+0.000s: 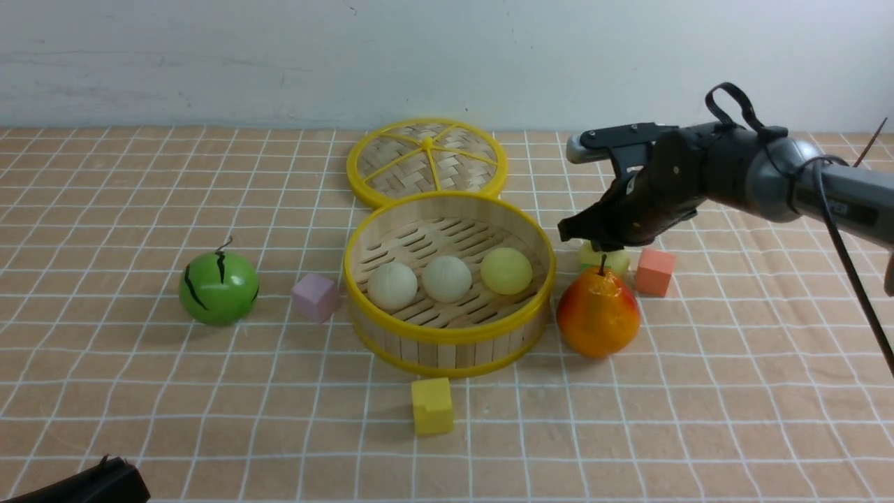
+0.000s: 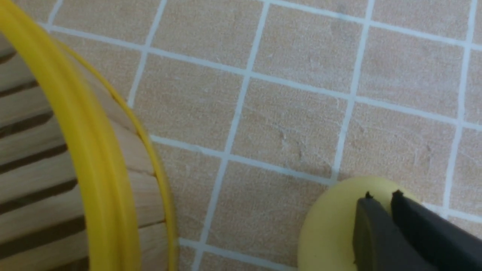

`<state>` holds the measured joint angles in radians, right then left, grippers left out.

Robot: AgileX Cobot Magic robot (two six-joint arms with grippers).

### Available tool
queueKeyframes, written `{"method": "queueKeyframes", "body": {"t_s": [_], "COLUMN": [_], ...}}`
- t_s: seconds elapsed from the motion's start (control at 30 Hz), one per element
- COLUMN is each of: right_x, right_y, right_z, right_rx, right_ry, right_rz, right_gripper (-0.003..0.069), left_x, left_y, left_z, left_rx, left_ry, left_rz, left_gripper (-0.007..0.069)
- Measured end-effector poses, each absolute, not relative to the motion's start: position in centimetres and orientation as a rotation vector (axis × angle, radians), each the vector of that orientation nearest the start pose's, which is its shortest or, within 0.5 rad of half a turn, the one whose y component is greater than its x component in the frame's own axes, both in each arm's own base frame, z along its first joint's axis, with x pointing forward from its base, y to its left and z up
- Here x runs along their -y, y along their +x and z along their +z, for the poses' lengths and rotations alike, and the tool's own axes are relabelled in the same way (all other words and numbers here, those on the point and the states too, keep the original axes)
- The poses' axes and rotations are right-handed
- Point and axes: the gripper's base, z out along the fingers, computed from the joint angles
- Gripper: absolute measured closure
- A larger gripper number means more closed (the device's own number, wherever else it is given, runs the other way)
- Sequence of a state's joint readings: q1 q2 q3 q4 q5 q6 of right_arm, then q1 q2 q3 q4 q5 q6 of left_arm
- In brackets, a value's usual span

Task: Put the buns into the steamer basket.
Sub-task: Use the right arm to grab a steamed stuffed bun, then use the right arm to put the steamed stuffed bun into the steamer

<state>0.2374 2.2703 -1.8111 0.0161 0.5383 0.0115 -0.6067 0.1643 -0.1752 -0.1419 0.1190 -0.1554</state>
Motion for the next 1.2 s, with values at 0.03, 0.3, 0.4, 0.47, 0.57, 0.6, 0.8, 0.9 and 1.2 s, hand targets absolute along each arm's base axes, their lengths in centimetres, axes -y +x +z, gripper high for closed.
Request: {"method": "queueKeyframes", "body": {"t_s": [0.03, 0.3, 0.4, 0.47, 0.57, 0.6, 0.8, 0.9, 1.2], "right_x": [-12.0, -13.7, -16.1, -17.9, -20.6, -21.4, -23.5, -23.7, -23.7], "right_y": [49.4, 47.2, 46.0, 45.4, 45.0, 45.0, 46.2, 47.0, 46.8], "right_z": [17.4, 24.8, 27.4, 28.0, 27.2, 26.7, 22.9, 20.5, 20.2], "right_rx": [-2.469, -2.338, -2.236, -2.195, -2.166, -2.155, -2.106, -2.108, -2.138], "right_ry": [-0.281, -0.388, -0.454, -0.484, -0.52, -0.529, -0.518, -0.481, -0.485], "right_rz": [0.117, 0.147, 0.201, 0.251, 0.311, 0.322, 0.334, 0.339, 0.342], "right_gripper": [0.0648, 0.0659, 0.0659, 0.0659, 0.0659, 0.0658, 0.0644, 0.06, 0.023], "left_x": [3.9, 3.9, 3.9, 3.9, 3.9, 3.9, 3.9, 3.9, 3.9], "left_y": [5.3, 5.3, 5.3, 5.3, 5.3, 5.3, 5.4, 5.4, 5.4], "left_z": [25.2, 25.2, 25.2, 25.2, 25.2, 25.1, 25.0, 25.0, 25.0], "left_rx": [-1.615, -1.615, -1.615, -1.616, -1.616, -1.616, -1.623, -1.623, -1.623], "left_ry": [0.266, 0.266, 0.266, 0.266, 0.266, 0.267, 0.268, 0.268, 0.268], "left_rz": [-0.713, -0.713, -0.713, -0.713, -0.713, -0.712, -0.711, -0.711, -0.711], "left_gripper": [0.0568, 0.0563, 0.0557, 0.0554, 0.0554, 0.0552, 0.055, 0.055, 0.054]}}
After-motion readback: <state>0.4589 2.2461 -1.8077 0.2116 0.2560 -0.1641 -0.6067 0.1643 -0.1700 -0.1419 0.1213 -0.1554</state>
